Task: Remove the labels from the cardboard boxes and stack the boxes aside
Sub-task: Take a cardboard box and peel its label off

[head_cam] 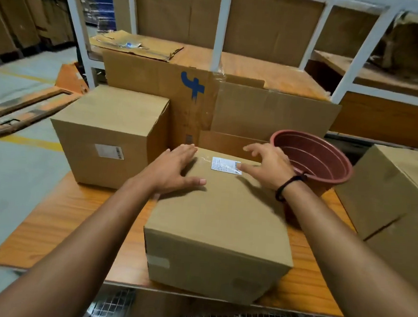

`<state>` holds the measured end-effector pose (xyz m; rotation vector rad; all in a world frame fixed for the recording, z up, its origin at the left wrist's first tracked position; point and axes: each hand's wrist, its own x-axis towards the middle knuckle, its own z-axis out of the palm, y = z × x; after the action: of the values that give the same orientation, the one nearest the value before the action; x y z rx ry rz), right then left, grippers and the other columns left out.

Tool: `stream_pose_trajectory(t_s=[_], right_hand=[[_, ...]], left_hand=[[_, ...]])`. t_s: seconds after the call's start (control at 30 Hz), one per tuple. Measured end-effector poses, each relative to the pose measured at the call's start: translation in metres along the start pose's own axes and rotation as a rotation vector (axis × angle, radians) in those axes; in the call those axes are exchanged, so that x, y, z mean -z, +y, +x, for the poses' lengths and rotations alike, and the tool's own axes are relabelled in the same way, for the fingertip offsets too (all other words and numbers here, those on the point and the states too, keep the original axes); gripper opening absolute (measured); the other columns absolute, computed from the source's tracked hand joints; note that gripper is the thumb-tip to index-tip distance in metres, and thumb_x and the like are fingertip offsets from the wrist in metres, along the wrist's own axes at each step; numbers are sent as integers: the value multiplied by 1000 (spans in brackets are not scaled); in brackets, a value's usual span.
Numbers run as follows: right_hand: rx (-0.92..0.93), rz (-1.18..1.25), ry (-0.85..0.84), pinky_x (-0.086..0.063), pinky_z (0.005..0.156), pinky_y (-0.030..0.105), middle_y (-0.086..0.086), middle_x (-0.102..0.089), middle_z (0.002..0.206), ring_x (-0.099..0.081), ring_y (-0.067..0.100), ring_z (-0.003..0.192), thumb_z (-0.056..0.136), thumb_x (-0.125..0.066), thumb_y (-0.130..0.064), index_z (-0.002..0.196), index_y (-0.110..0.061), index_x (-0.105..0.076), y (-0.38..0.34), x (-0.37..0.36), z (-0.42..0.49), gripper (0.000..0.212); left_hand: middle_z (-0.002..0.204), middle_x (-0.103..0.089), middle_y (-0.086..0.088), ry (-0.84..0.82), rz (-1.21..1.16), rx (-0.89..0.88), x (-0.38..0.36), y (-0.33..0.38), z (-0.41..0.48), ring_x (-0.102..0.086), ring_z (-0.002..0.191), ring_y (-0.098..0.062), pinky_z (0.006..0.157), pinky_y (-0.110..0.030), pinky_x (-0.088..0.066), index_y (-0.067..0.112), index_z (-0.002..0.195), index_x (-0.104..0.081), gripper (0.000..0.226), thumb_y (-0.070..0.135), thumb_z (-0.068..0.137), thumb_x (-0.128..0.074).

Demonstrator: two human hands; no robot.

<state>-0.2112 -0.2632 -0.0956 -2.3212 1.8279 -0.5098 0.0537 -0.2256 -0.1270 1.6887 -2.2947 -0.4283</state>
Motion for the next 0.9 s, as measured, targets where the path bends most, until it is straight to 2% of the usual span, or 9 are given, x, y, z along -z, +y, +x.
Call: stream_pose_trajectory(t_s=[0.07, 0.13, 0.23, 0.37, 0.53, 0.63, 0.83, 0.9], right_hand=[[124, -24, -139, -38, 97, 40, -2, -57, 120, -46, 24, 117, 74, -64, -69, 126, -41, -56, -21, -8, 6, 59], [160, -113, -277, -35, 98, 42, 0, -52, 126, -41, 25, 120, 69, -64, -75, 131, -43, -50, -36, -16, 16, 71], [156, -174, -385, -34, 96, 40, -2, -47, 125, -40, 23, 119, 60, -70, -77, 130, -44, -48, -45, -23, 34, 80], [159, -174, -451, -37, 92, 39, -5, -51, 118, -46, 20, 112, 50, -77, -75, 113, -39, -49, -49, -25, 53, 77], [142, -51, -549, -48, 74, 35, -10, -55, 99, -54, 15, 91, 44, -87, -63, 100, -31, -48, -50, -26, 66, 75], [161, -39, -585, -52, 79, 39, -10, -55, 98, -55, 14, 90, 38, -87, -65, 104, -31, -46, -50, -26, 73, 84], [184, -54, -646, -47, 68, 33, -4, -62, 94, -56, 14, 81, 47, -91, -55, 96, -25, -54, -51, -24, 80, 68], [207, -85, -668, -46, 67, 31, 2, -67, 95, -56, 14, 77, 50, -91, -53, 98, -18, -61, -55, -22, 81, 66]], left_hand=[[162, -19, -2, -18, -36, 11, -6, -3, 5, -20, 148, -18, 121, -42, -10, 17, 155, -19, 101, 74, 80, -54], [161, -23, -3, -14, -22, 16, -9, -6, 7, -25, 146, -20, 120, -43, -13, 18, 154, -21, 101, 78, 78, -51], [162, -19, -3, -24, 13, 16, -9, -5, 7, -16, 149, -18, 121, -42, -10, 19, 155, -19, 97, 75, 82, -48], [163, -15, 0, -22, -17, 30, -10, -5, 4, -8, 150, -12, 120, -37, -4, 19, 156, -17, 96, 72, 83, -50], [163, -14, 2, -10, -46, 35, -12, -8, 4, -5, 149, -8, 120, -36, -3, 21, 156, -15, 96, 71, 83, -52], [163, -14, 2, -5, -78, 43, -14, -11, 5, -4, 149, -7, 121, -37, -3, 21, 156, -16, 97, 72, 81, -54], [163, -13, 3, 2, -80, 53, -15, -10, 5, -7, 149, -7, 121, -36, -4, 23, 156, -17, 99, 72, 80, -55], [163, -15, 3, 0, -82, 50, -15, -11, 5, -7, 148, -5, 121, -36, -5, 22, 156, -18, 101, 74, 76, -53]])
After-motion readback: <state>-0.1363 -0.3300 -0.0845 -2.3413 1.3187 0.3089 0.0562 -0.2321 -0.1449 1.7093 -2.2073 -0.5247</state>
